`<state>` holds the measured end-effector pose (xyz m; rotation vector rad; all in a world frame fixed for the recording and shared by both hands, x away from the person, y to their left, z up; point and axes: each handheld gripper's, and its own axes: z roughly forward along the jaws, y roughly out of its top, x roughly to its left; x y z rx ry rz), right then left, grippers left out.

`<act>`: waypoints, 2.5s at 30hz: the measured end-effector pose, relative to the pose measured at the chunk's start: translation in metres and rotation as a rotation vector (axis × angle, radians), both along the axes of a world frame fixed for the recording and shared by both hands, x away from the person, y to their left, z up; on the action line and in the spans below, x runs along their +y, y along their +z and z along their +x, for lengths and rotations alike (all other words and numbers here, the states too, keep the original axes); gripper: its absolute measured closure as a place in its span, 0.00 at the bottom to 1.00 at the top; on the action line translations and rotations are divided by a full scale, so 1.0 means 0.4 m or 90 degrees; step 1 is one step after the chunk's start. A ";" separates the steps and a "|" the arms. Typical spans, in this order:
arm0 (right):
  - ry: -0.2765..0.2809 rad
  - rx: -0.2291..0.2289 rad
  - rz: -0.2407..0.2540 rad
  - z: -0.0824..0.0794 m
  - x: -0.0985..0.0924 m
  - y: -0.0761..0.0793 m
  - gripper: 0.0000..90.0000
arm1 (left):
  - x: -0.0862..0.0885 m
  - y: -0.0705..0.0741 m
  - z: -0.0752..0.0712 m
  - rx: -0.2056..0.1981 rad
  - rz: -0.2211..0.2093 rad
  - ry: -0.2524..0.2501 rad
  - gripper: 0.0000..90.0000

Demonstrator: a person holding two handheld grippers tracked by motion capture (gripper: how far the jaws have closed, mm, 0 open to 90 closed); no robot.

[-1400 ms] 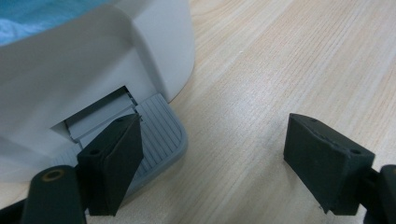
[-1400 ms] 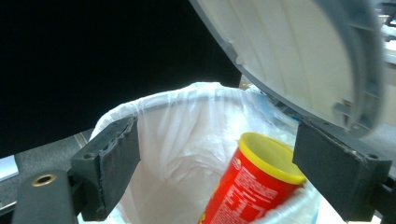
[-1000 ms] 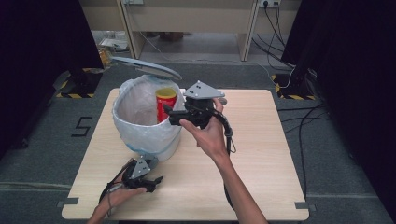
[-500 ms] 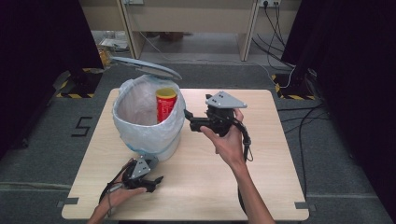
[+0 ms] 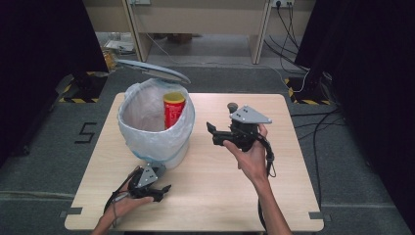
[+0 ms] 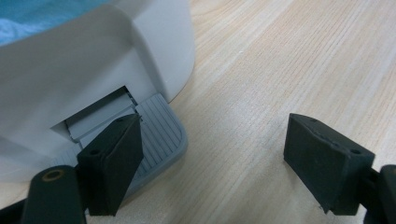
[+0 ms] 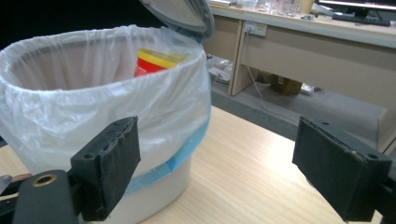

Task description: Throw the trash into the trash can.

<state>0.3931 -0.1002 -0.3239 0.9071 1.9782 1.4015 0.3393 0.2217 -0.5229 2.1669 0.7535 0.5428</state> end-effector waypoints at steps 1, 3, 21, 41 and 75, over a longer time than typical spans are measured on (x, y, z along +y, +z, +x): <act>-0.003 0.004 0.004 -0.002 -0.006 -0.006 0.17 | 0.000 0.000 0.000 0.000 0.000 0.000 0.21; -0.008 0.007 0.004 -0.004 -0.017 -0.016 0.17 | 0.000 0.000 0.000 0.001 0.000 0.000 0.21; -0.071 0.046 0.012 -0.022 -0.124 -0.139 0.17 | 0.000 0.000 0.000 0.000 -0.001 0.001 0.21; -0.111 0.077 -0.028 -0.056 -0.164 -0.280 0.18 | 0.000 0.000 -0.001 0.002 0.001 0.001 0.21; -0.121 0.181 -0.085 -0.100 -0.197 -0.449 0.18 | 0.000 0.000 -0.001 0.002 0.002 0.002 0.21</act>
